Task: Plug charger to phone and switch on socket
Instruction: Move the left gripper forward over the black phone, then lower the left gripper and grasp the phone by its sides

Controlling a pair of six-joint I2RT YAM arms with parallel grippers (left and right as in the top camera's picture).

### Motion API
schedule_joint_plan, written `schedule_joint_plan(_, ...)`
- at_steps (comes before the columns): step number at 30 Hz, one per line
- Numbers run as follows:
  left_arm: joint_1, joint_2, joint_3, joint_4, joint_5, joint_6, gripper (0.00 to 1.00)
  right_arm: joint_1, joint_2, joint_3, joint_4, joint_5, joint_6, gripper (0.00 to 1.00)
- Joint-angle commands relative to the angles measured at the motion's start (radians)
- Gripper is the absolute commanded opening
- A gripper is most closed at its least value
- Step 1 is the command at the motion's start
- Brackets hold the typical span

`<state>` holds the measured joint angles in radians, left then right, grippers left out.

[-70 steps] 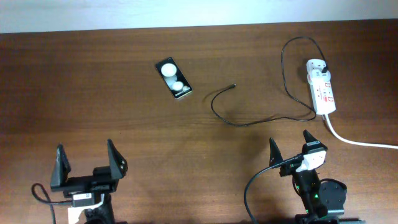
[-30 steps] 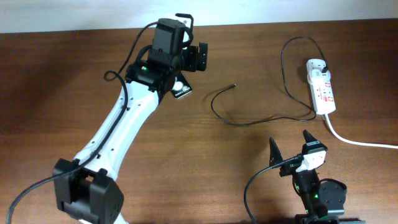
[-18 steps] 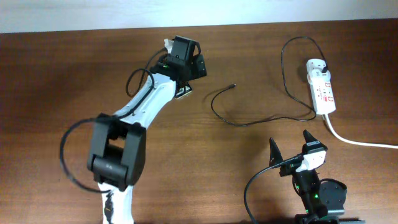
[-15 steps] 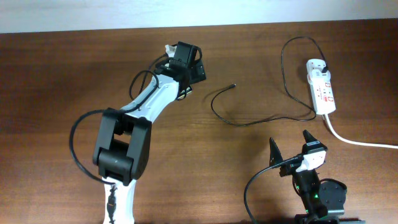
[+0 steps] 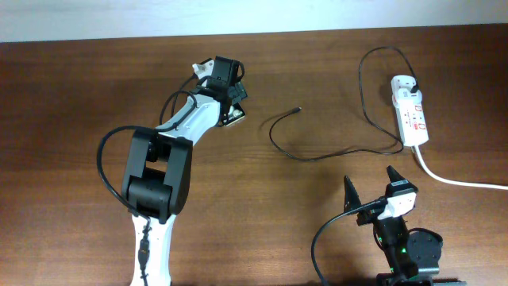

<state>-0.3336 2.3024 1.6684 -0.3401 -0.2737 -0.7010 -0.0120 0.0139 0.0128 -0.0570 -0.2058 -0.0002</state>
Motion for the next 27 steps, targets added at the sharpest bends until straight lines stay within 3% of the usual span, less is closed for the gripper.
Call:
schedule_joint_plan(1, 0.003, 0.056, 0.002, -0.017, -0.003, -0.014, 0.99, 0.005, -0.008, -0.007, -0.003, 0.008, -0.003, 0.99)
schedule_joint_plan(7, -0.002, 0.056, 0.002, -0.103, 0.0, -0.013, 0.99, 0.005, -0.008, -0.007, -0.003, 0.008, -0.003, 0.99)
schedule_joint_plan(19, -0.039, 0.113, 0.002, -0.053, -0.003, -0.002, 0.99, 0.005, -0.008, -0.007, -0.003, 0.008, -0.003, 0.99)
schedule_joint_plan(27, -0.039, 0.196, 0.002, -0.22, 0.039, -0.002, 0.95, 0.005, -0.008, -0.007, -0.003, 0.008, -0.003, 0.99)
